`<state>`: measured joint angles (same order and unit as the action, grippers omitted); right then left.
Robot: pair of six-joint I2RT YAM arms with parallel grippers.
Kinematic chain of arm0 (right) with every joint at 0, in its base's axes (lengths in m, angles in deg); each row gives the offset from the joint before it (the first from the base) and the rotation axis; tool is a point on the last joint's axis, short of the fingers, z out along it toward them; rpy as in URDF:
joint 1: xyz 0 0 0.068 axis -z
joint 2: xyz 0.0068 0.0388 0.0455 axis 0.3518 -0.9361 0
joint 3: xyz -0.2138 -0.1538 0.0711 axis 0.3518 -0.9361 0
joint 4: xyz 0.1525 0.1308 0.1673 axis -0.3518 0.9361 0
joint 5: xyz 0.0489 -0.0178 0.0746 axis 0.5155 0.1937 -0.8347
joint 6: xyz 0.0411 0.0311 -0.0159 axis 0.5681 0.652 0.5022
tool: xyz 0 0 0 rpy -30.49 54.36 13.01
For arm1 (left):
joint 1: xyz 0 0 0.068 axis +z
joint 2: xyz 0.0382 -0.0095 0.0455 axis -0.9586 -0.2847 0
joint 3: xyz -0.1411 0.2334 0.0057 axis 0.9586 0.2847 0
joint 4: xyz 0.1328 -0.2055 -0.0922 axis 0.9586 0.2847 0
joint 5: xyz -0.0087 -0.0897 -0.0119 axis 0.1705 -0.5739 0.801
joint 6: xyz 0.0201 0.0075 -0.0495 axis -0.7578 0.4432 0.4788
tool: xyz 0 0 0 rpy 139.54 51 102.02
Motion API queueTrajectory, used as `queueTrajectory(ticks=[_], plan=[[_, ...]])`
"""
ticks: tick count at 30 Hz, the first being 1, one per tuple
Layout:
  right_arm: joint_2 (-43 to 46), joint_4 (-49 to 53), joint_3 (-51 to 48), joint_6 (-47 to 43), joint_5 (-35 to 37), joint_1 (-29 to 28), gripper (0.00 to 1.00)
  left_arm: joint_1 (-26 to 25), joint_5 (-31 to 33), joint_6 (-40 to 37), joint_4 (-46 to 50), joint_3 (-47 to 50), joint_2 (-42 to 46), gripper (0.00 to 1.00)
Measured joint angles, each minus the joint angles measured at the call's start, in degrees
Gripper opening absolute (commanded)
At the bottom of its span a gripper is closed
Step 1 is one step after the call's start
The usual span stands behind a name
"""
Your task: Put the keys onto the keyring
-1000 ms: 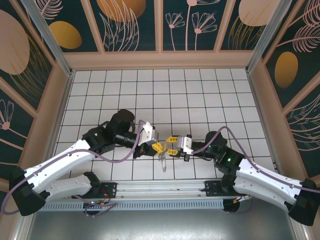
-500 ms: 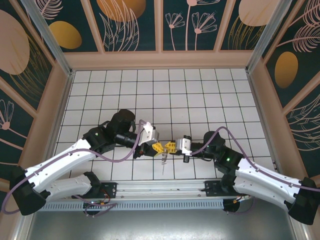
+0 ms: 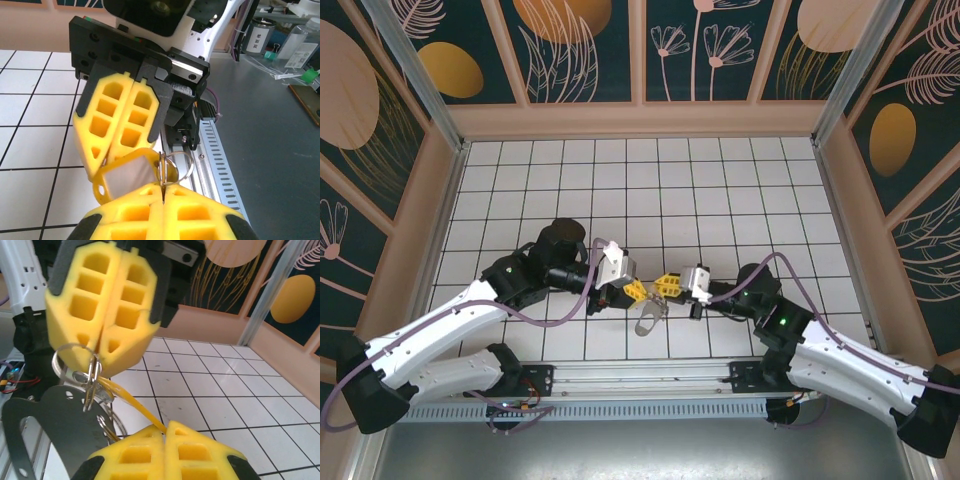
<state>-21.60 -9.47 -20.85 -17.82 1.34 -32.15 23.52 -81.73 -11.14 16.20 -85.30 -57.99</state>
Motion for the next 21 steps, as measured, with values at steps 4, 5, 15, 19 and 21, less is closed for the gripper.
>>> queueTrajectory(ticks=[4,5,15,19,21], plan=[[0.48,-0.63,0.00,0.96,1.51,0.50,0.00,0.00,0.44,0.17,0.02,0.04,0.15,0.00],[0.61,-0.66,0.00,0.94,1.70,0.50,0.00,0.00,0.50,0.17,0.02,0.04,0.15,0.00],[2.58,-1.64,-0.13,0.96,4.83,0.66,0.00,0.00,0.76,0.20,0.55,0.07,0.20,0.00],[2.64,-2.01,-0.13,1.03,6.78,0.76,0.00,0.00,0.79,0.17,1.07,0.07,0.26,0.00],[2.51,-2.01,-0.13,1.18,7.54,1.05,0.00,0.00,0.83,0.17,1.29,0.07,0.37,0.00]])
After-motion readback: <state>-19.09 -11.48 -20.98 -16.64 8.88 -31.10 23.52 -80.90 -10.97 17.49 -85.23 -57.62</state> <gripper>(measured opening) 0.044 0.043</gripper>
